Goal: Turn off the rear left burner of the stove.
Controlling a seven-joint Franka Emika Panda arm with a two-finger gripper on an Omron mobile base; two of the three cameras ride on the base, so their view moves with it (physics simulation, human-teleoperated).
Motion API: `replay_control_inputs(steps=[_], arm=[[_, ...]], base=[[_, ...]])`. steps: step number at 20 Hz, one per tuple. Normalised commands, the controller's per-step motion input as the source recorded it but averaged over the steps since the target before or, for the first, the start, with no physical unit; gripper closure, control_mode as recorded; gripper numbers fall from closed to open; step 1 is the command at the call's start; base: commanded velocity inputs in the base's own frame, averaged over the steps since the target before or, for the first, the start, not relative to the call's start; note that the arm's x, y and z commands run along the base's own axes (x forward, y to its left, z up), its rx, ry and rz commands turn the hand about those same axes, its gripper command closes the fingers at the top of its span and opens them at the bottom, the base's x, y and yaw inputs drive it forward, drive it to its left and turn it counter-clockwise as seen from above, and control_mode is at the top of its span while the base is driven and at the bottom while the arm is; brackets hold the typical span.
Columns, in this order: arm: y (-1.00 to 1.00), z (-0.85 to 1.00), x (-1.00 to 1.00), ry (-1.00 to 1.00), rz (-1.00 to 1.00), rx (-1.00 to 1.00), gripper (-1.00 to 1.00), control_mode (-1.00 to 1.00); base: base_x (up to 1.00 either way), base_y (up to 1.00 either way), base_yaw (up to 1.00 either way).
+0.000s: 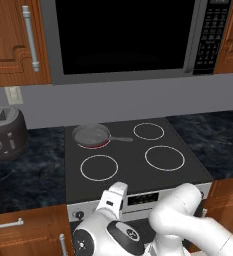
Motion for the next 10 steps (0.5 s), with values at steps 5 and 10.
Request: replay_control_inputs(steps=[5,10], arm=[[0.24,-0.32,0.0,-0.07,0.01,-0.13,-1.0,-1.0],[0.23,-0.36,0.0,-0.16,0.01,-0.15,-1.0,-1.0]], base=[[0.0,0.0,0.0],[0.0,0.0,0.0]])
